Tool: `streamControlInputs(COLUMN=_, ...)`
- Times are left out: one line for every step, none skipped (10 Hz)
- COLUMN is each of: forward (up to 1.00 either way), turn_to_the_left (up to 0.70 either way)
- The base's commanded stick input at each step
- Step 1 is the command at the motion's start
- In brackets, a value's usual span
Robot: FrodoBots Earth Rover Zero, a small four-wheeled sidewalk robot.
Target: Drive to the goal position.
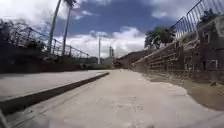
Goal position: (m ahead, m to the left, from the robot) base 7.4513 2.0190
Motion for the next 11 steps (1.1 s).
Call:
streamControlInputs(forward=1.0, turn_to_the_left=-0.06)
streamControlInputs(forward=1.0, turn_to_the_left=0.0)
streamControlInputs(forward=1.0, turn_to_the_left=0.0)
streamControlInputs(forward=1.0, turn_to_the_left=0.0)
streamControlInputs(forward=1.0, turn_to_the_left=0.0)
streamControlInputs(forward=1.0, turn_to_the_left=0.0)
streamControlInputs(forward=1.0, turn_to_the_left=0.0)
streamControlInputs(forward=1.0, turn_to_the_left=0.0)
streamControlInputs(forward=1.0, turn_to_the_left=0.0)
streamControlInputs(forward=1.0, turn_to_the_left=-0.27)
streamControlInputs(forward=1.0, turn_to_the_left=-0.27)
